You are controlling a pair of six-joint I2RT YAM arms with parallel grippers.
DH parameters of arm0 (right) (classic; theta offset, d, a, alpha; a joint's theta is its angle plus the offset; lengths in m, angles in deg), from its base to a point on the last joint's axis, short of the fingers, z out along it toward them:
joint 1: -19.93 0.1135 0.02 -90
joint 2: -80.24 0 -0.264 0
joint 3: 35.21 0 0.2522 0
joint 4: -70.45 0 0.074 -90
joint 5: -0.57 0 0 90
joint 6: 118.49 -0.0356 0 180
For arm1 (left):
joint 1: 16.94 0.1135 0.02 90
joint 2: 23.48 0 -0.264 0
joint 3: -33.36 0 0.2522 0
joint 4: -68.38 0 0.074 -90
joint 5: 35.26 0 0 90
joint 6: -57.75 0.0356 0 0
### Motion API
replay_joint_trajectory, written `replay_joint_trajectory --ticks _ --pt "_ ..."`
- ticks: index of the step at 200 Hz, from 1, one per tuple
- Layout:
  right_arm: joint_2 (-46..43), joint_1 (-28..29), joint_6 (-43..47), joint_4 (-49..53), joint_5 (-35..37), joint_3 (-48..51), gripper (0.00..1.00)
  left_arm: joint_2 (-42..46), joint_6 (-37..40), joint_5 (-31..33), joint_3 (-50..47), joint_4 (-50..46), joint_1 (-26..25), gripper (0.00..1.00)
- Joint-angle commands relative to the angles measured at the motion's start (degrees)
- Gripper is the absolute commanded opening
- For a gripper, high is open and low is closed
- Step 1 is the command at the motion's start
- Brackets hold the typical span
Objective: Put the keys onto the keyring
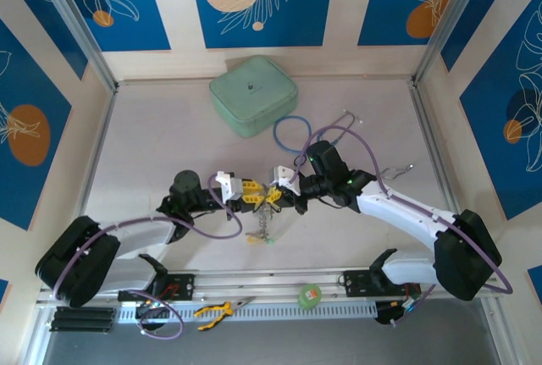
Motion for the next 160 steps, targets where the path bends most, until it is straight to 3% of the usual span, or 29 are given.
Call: replay_joint_trajectory --ticks 1,58,124,145,160 --pt "-0.24 0.91 3.86 9.64 2.08 -5.57 0.00 4.27 4.14 2.52 1.98 -8.77 -0.69 0.27" --pt "2.20 3.11 7.41 20.77 8.66 -12.76 0.00 10.10 15.05 3.22 7.21 -31.07 -0.97 0.30" --pt "5.54 5.86 9.90 24.31 10.76 -18.61 0.00 8.35 13.72 -0.87 9.22 -32.41 -0.99 0.32" --pt "6.47 6.84 9.91 24.36 10.59 -19.75 0.00 7.82 13.63 -1.50 9.75 -32.52 -0.99 0.27" --pt "6.93 7.42 9.50 23.68 10.56 -20.15 0.00 7.70 14.15 -2.05 10.42 -33.81 -1.01 0.18"
